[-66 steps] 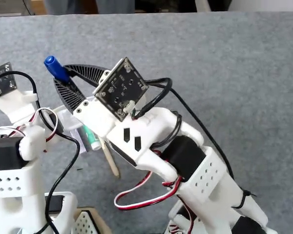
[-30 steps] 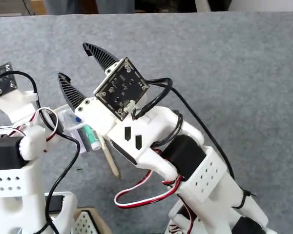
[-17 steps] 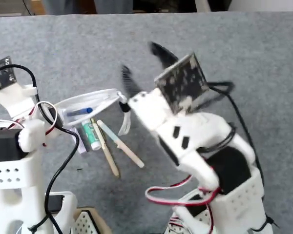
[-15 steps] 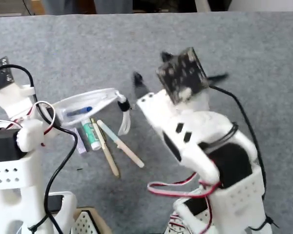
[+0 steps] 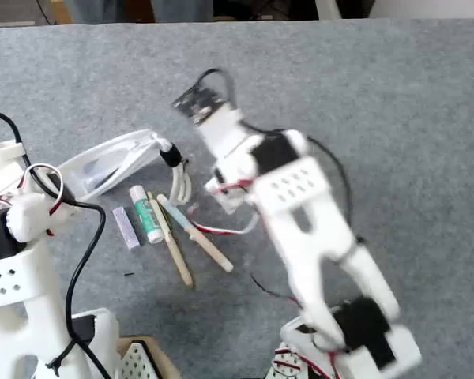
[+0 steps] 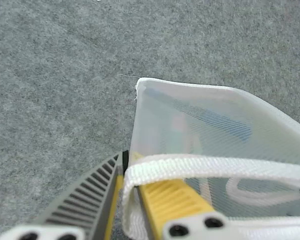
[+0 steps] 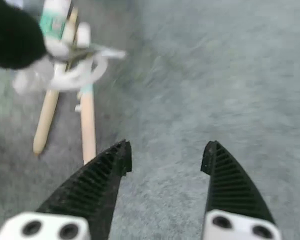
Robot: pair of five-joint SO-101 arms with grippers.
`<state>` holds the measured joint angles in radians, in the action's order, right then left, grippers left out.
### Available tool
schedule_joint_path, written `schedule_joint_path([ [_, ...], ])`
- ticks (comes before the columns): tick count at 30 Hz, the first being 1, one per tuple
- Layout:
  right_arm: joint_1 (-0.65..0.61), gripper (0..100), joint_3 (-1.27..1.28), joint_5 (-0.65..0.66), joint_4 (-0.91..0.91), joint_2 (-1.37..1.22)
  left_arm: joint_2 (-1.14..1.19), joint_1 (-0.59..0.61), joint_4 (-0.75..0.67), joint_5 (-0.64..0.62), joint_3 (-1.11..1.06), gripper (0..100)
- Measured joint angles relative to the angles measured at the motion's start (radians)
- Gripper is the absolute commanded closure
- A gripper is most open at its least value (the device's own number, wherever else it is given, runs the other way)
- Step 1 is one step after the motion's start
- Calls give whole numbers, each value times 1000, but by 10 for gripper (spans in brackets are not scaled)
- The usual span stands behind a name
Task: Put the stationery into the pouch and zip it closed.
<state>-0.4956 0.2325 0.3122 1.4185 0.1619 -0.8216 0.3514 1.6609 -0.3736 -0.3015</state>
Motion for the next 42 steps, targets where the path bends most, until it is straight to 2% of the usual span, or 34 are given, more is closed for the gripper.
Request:
schedule_joint_path([
  [14, -149, 755, -310, 37, -11, -526, 0, 55, 0, 2, 0, 972],
  [28, -204, 755, -505, 37, -17, -726, 0, 140, 0, 3, 2, 972],
  [42, -219, 758, -730, 37, 32, -945, 0, 149, 0, 3, 0, 972],
])
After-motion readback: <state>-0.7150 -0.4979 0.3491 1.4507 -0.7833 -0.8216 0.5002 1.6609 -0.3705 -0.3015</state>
